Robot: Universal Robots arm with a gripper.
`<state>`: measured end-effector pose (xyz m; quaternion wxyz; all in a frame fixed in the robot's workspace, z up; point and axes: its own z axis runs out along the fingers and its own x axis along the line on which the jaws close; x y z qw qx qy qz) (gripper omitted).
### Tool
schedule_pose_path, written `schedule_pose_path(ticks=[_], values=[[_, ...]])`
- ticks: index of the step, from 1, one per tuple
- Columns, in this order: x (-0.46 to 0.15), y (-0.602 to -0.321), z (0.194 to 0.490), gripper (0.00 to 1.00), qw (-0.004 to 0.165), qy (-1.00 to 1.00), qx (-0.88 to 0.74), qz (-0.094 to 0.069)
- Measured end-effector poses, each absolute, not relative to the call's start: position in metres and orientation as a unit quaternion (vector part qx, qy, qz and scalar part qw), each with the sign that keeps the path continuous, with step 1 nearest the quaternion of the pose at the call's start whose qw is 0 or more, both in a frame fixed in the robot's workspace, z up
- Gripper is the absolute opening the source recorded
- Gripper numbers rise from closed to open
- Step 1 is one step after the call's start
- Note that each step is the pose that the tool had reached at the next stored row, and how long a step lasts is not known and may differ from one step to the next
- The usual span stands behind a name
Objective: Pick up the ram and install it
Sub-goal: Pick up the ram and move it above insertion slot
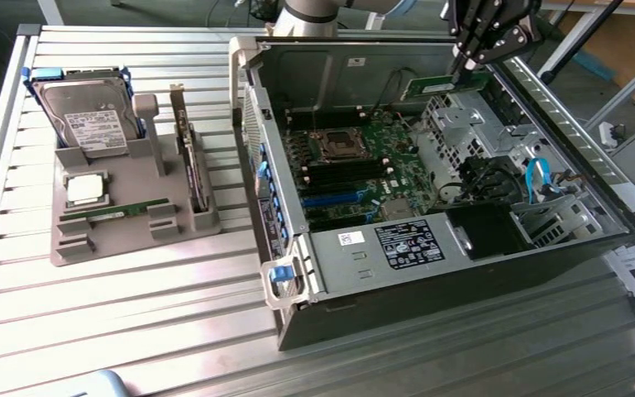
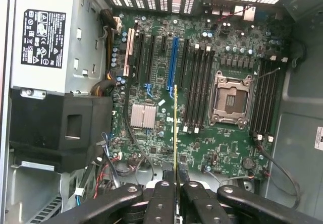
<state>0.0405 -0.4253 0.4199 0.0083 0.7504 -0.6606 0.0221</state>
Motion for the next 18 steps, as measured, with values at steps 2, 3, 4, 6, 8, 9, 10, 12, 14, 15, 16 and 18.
schedule_pose_path(ticks=[2,3,4,6,8,9,10,12,14,15,16,18], values=[[0.043,-0.424,0.42,0.13,0.009,-0.661,0.75,0.022],[0.044,-0.423,0.42,0.13,0.009,-0.661,0.75,0.023],[0.045,-0.423,0.42,0.13,0.009,-0.661,0.75,0.023],[0.047,-0.422,0.42,0.13,0.009,-0.661,0.75,0.023],[0.049,-0.42,0.42,0.13,0.01,-0.661,0.75,0.023],[0.05,-0.42,0.42,0.13,0.01,-0.661,0.75,0.023],[0.051,-0.419,0.42,0.13,0.01,-0.661,0.75,0.023],[0.055,-0.417,0.42,0.13,0.01,-0.661,0.75,0.024],[0.057,-0.415,0.42,0.13,0.011,-0.661,0.75,0.024],[0.058,-0.415,0.42,0.13,0.011,-0.661,0.75,0.024],[0.059,-0.414,0.42,0.13,0.011,-0.661,0.75,0.024],[0.061,-0.413,0.42,0.13,0.011,-0.661,0.75,0.024]])
